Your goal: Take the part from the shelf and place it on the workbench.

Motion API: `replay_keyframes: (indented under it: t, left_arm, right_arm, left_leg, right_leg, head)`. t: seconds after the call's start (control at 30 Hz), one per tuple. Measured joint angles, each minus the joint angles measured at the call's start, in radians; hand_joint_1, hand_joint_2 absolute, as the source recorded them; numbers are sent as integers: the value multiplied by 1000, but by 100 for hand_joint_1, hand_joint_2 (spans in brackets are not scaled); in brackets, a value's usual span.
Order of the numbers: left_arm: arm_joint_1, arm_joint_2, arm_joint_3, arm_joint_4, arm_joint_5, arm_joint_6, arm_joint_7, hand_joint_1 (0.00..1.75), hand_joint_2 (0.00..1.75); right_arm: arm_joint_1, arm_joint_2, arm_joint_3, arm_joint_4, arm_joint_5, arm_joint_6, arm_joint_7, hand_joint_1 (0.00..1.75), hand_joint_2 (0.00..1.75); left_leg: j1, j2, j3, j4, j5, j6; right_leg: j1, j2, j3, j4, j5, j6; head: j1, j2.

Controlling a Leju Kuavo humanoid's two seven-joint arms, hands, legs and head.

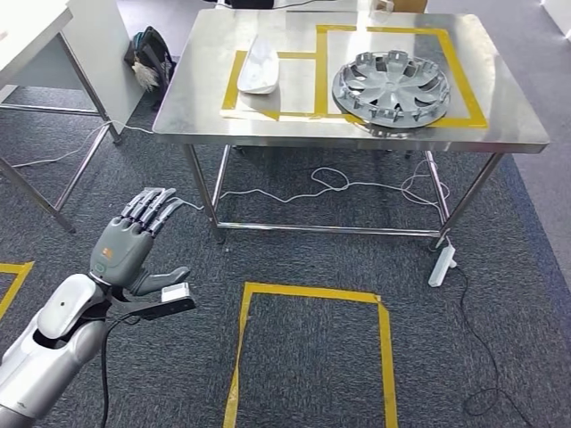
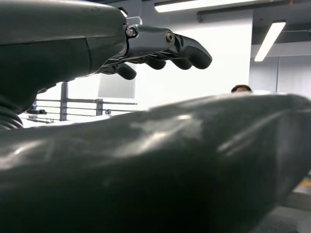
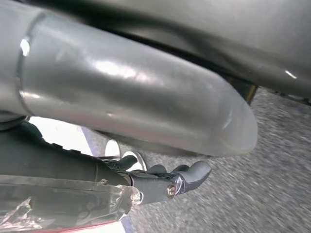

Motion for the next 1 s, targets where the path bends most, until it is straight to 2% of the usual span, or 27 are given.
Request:
replay_keyframes:
  t: [0.03,0.07,0.1,0.13,0.2,0.23,0.27,0.3,0.37,0.4,0.43,0.47,0.53,0.57,0.6,0.63,0.67,0.77,0.8,0.83,0.93,1.0]
  left_arm:
    - [0,0,1,0,0,0,1,0,0]
    - [0,0,2,0,0,0,2,0,0]
    - [-1,0,4,0,-1,0,3,0,0]
    - [-2,0,5,0,-3,0,3,0,0]
    - [-1,1,5,0,-10,1,5,0,0]
    - [-1,1,5,0,-14,3,6,0,0]
    - [0,2,6,0,-17,6,7,0,0]
    - [1,2,6,0,-20,8,8,0,0]
    - [4,3,7,0,-24,11,9,0,0]
    - [6,3,7,0,-26,12,9,0,0]
    - [8,3,8,0,-27,13,9,0,0]
    - [10,3,8,0,-27,13,9,0,0]
    - [10,3,11,0,-27,15,9,0,0]
    - [9,4,14,0,-27,16,10,0,0]
    - [8,4,17,-1,-27,17,10,0,0]
    - [8,4,20,-1,-28,18,10,0,0]
    - [8,3,22,-1,-28,19,10,0,0]
    - [9,3,27,-2,-29,21,10,0,0]
    - [9,2,28,-2,-30,22,10,0,0]
    - [9,2,28,-2,-30,22,10,0,0]
    - [9,2,29,-2,-31,22,10,0,0]
    - [9,2,29,-2,-31,22,10,0,0]
  right_arm:
    - [-1,0,0,0,0,0,1,0,0]
    - [-2,1,-1,-1,0,0,2,0,0]
    - [-3,1,-1,-1,0,0,2,0,0]
    - [-4,1,-1,-1,0,0,2,0,0]
    - [-3,1,-1,-1,0,0,-1,0,0]
    - [-2,1,-1,-1,0,0,-1,0,0]
    - [-2,1,-1,-1,0,0,0,0,0]
    - [-1,1,-1,-1,0,1,2,0,0]
    - [0,1,-1,-1,0,1,3,0,0]
    - [1,1,-1,-1,0,1,3,0,0]
    - [2,1,-1,-1,0,1,3,0,0]
    - [3,1,-1,-1,0,1,3,0,0]
    - [3,1,-1,-1,0,1,3,0,0]
    - [3,1,-1,-1,1,1,3,0,0]
    - [2,1,-1,-1,1,1,3,0,0]
    - [2,1,-1,-1,1,1,3,0,0]
    - [2,1,-1,-1,1,1,3,0,0]
    - [2,1,-1,-1,2,1,3,0,0]
    - [2,1,-1,-1,2,1,3,0,0]
    - [2,1,-1,-1,2,1,3,0,0]
    - [2,1,-1,-1,2,1,3,0,0]
    - [3,1,-2,-1,1,6,3,0,0]
  left_leg:
    - [0,-1,-11,5,8,-5]
    - [-1,-2,-20,11,14,-11]
    - [-3,-2,-25,17,20,-16]
    - [-3,-2,-28,21,25,-21]
    - [-1,-2,-31,23,32,-31]
    - [1,-2,-37,34,17,-36]
    - [3,-2,-50,64,-11,-41]
    - [3,-2,-72,118,-53,-46]
    - [4,-2,-125,261,-134,-52]
    - [4,-2,-141,314,-154,-53]
    - [4,-2,-138,330,-152,-52]
    - [4,-2,-115,304,-134,-50]
    - [3,-2,-24,169,-82,-44]
    - [3,-3,19,101,-65,-41]
    - [2,-3,47,53,-58,-37]
    - [0,-4,59,30,-59,-34]
    - [0,-4,58,23,-58,-32]
    - [1,-4,53,18,-55,-32]
    - [0,-4,53,19,-54,-30]
    - [-2,-4,51,19,-53,-27]
    - [-6,-4,44,20,-47,-17]
    - [-8,-4,38,21,-43,-11]
  right_leg:
    - [-2,0,63,-77,1,3]
    - [-4,1,118,-152,-14,0]
    - [-4,2,155,-208,-35,-4]
    - [-3,3,172,-239,-52,-11]
    - [-1,3,162,-243,-51,-32]
    - [-1,1,160,-243,-45,-42]
    - [-2,-1,156,-243,-38,-51]
    - [-3,-2,150,-243,-29,-57]
    - [-2,-3,133,-242,-13,-61]
    - [-2,-2,123,-242,-6,-61]
    - [-2,-2,116,-242,-1,-60]
    - [-2,-2,110,-242,4,-58]
    - [-2,-2,104,-241,10,-53]
    - [0,-1,101,-241,12,-50]
    - [2,0,100,-240,14,-46]
    - [3,0,97,-240,17,-41]
    - [5,0,94,-240,17,-42]
    - [9,-2,83,-241,15,-77]
    - [9,-2,82,-244,18,-82]
    - [8,-2,82,-247,22,-77]
    - [3,-2,86,-256,39,-45]
    - [0,-1,86,-258,45,-31]
  head:
    - [1,0]
    - [1,0]
    - [1,0]
    - [0,0]
    - [-1,0]
    - [-2,0]
    - [-3,0]
    - [-4,0]
    - [-5,0]
    - [-5,0]
    - [-5,0]
    - [-5,0]
    - [-6,0]
    - [-5,0]
    - [-5,0]
    - [-5,0]
    - [-4,0]
    - [-2,0]
    - [-2,0]
    - [-1,0]
    - [-1,0]
    - [-2,0]
